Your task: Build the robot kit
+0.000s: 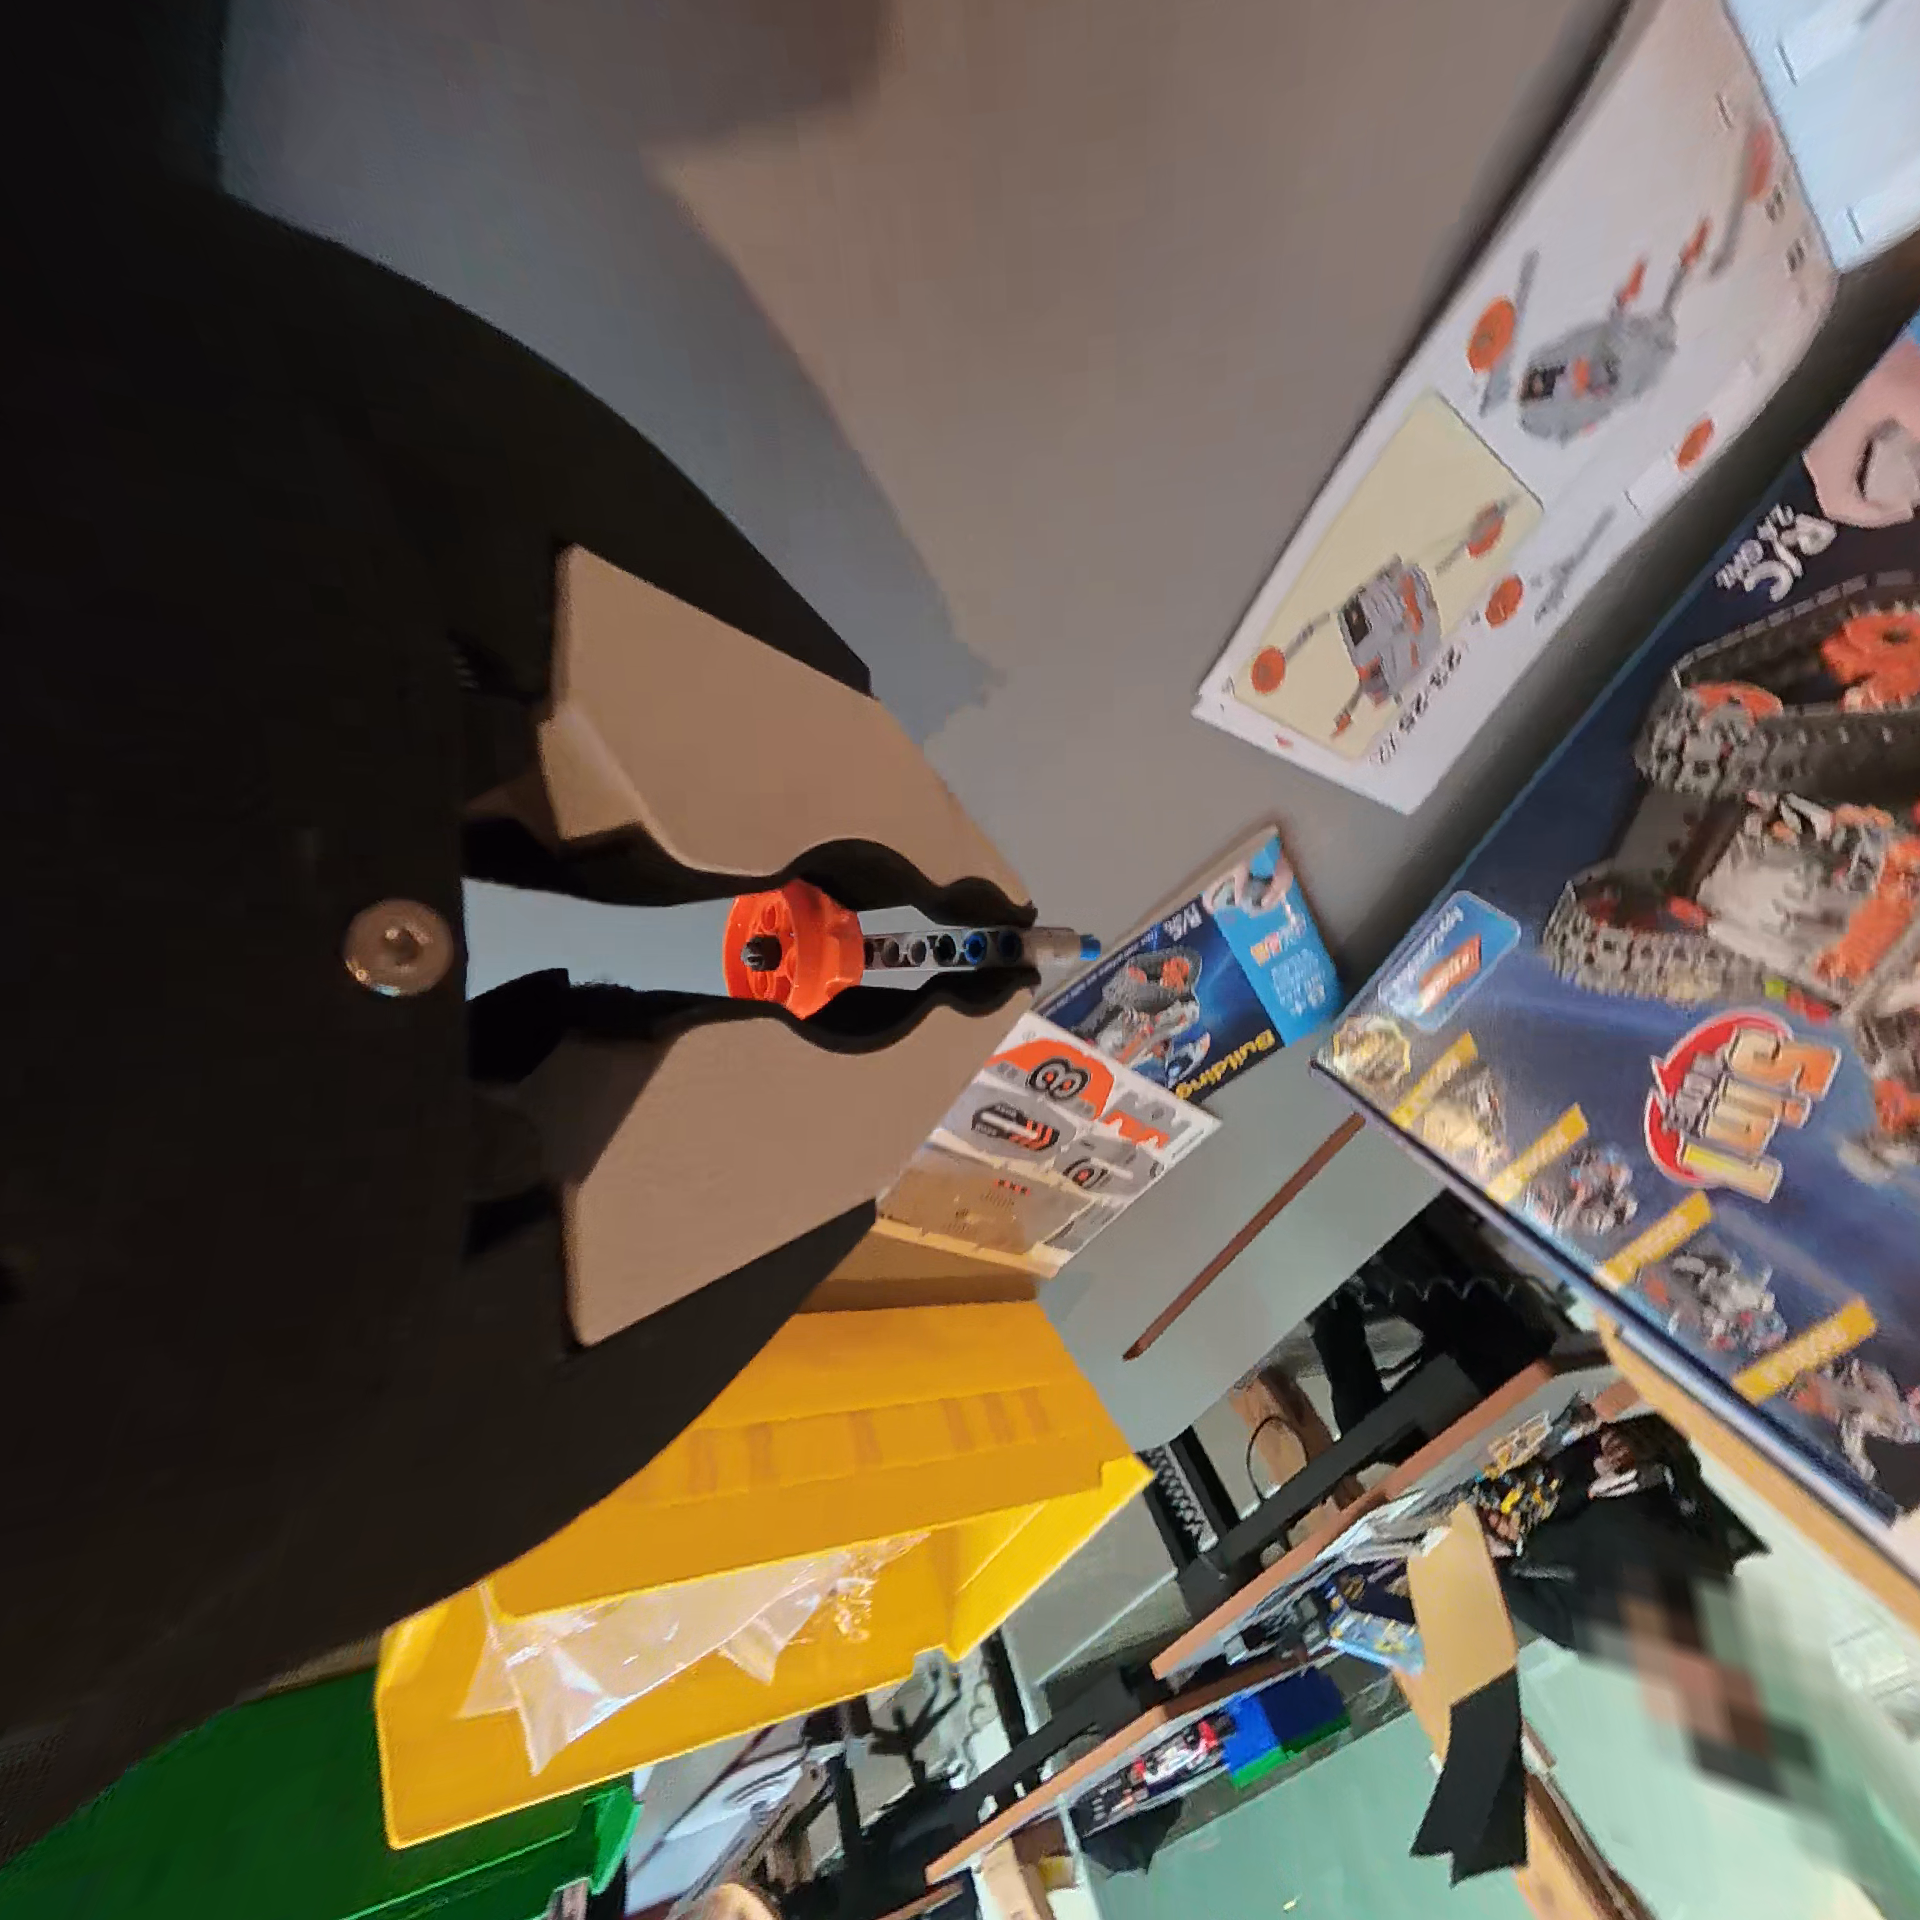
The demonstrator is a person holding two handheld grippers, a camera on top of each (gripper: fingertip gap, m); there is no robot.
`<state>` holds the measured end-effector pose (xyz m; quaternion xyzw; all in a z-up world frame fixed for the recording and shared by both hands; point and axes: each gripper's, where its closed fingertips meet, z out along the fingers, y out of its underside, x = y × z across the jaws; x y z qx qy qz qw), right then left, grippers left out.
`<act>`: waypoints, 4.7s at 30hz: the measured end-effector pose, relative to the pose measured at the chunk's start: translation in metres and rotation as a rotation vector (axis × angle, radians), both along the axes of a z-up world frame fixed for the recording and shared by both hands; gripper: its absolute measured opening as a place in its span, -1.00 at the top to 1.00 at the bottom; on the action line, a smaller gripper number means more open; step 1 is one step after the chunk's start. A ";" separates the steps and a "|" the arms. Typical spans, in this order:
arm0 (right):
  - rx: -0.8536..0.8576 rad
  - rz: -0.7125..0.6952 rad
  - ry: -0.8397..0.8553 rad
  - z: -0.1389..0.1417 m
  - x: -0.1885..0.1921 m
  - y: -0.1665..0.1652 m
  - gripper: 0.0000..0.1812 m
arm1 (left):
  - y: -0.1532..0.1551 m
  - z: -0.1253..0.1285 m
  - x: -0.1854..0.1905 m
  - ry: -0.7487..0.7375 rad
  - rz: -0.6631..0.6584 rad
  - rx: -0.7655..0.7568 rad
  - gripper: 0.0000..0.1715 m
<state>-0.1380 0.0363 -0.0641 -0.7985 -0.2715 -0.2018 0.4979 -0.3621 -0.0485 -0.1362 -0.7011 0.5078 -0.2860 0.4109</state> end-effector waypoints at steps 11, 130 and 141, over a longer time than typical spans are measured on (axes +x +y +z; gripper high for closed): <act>0.032 -0.049 0.000 0.013 0.020 0.004 0.94 | 0.002 0.003 0.001 -0.022 0.022 0.000 -0.01; -0.092 0.712 0.471 -0.027 -0.106 -0.028 0.93 | 0.008 0.013 0.014 -0.106 -0.054 -0.045 -0.01; -0.046 0.703 0.412 -0.025 -0.105 -0.026 0.93 | 0.012 0.018 0.018 -0.154 -0.069 -0.096 -0.06</act>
